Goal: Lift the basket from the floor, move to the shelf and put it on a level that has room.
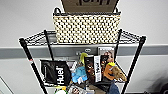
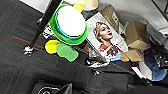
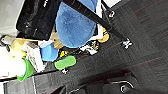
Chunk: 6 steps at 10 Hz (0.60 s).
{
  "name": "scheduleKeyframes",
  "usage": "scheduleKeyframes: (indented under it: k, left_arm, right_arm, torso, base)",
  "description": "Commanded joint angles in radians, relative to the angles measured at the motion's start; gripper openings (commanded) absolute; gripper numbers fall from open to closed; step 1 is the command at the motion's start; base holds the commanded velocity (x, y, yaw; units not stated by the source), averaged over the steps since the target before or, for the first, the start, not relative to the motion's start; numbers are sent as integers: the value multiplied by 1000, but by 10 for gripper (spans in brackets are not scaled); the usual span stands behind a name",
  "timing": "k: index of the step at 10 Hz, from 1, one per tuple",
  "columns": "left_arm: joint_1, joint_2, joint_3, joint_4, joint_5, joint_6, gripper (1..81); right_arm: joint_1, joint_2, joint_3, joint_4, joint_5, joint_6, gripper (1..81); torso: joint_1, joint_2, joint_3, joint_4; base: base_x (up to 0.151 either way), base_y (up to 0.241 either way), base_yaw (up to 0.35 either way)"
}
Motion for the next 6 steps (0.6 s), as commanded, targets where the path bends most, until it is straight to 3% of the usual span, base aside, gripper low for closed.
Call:
scheduleKeyframes:
  k: [1, 6]
  left_arm:
    - [37, 56, 6, 50, -42, 25, 811]
    - [216, 188, -71, 153, -122, 25, 811]
  right_arm:
    - [-35, 33, 6, 23, 30, -64, 811]
    - [-219, 156, -26, 12, 139, -135, 811]
  torso:
    - [0, 0, 0, 0]
    - [0, 0, 0, 0]
  base:
    - [0, 0, 0]
    - [0, 0, 0]
